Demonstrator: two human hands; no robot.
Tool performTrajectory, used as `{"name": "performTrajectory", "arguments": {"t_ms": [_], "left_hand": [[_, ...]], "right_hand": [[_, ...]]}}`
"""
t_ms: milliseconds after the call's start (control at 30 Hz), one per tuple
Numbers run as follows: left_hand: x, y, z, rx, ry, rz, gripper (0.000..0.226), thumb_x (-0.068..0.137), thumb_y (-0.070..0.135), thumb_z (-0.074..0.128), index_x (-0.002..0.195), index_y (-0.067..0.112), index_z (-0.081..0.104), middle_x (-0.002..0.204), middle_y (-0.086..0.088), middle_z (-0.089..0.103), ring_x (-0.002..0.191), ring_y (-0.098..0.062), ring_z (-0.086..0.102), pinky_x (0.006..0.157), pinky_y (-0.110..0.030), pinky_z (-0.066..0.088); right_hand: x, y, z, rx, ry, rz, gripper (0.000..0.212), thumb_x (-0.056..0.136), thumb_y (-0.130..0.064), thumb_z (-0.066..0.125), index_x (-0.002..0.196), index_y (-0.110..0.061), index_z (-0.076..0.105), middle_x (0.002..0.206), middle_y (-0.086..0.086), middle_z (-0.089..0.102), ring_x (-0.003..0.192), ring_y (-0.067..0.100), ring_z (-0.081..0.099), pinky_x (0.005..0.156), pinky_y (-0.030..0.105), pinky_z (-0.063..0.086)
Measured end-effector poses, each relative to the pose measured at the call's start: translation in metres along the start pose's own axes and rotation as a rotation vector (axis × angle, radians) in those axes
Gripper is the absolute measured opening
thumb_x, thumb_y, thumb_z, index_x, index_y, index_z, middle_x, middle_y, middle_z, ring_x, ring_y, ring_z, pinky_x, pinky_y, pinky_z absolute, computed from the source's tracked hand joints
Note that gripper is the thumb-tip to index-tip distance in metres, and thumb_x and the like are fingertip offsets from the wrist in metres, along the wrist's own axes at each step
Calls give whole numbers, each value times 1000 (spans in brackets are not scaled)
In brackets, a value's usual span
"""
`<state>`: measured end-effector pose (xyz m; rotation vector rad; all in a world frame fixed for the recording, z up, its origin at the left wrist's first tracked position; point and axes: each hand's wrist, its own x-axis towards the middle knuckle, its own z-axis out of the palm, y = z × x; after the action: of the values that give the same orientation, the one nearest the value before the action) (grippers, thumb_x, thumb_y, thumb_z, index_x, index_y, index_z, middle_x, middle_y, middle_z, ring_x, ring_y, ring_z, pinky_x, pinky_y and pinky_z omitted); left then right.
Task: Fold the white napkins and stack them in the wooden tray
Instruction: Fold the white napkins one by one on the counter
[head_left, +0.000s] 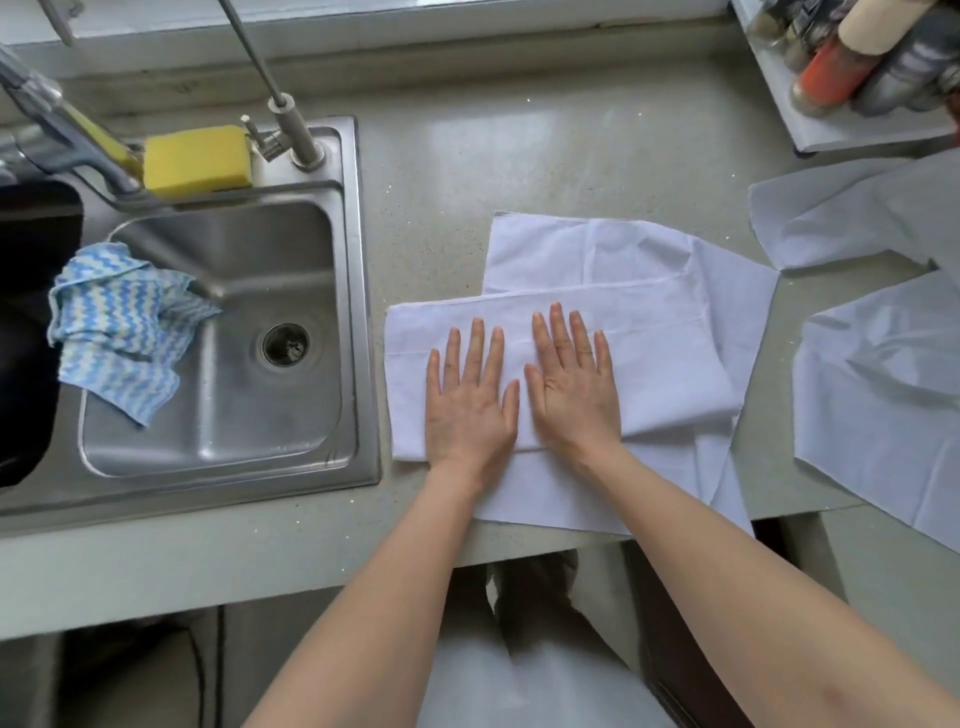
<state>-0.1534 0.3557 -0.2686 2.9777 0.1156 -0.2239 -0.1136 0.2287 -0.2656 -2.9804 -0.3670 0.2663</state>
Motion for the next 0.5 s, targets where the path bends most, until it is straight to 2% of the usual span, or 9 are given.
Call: {"name": "performTrajectory", "arguments": {"t_ms": [167,333,500], "left_hand": [[2,-1,1,40,-2,-34,67,97,50,23,153,25,-2,161,-2,-4,148,-28,-4,117,-47,-6],[3,3,-4,61,-25,-93,67,97,53,22,153,26,-6,161,1,-10,148,-28,-9,117,-53,-7],[-6,5,-3,55,-3,-144,66,95,56,9,152,28,-11,160,3,-16,147,-22,-13,117,-52,-8]], "right_hand": [[-10,38,-6,-15,-5,-165,59,101,-39,32,153,-21,11,161,0,5,148,18,2,119,35,-4],[-17,95,-13,-2,9,-58,58,102,-39,29,154,-23,8,161,0,0,148,18,-2,119,34,-5],[-21,106,-14,33,23,40,60,101,-45,19,154,-24,1,161,-2,-8,147,15,-10,119,31,-11]]}}
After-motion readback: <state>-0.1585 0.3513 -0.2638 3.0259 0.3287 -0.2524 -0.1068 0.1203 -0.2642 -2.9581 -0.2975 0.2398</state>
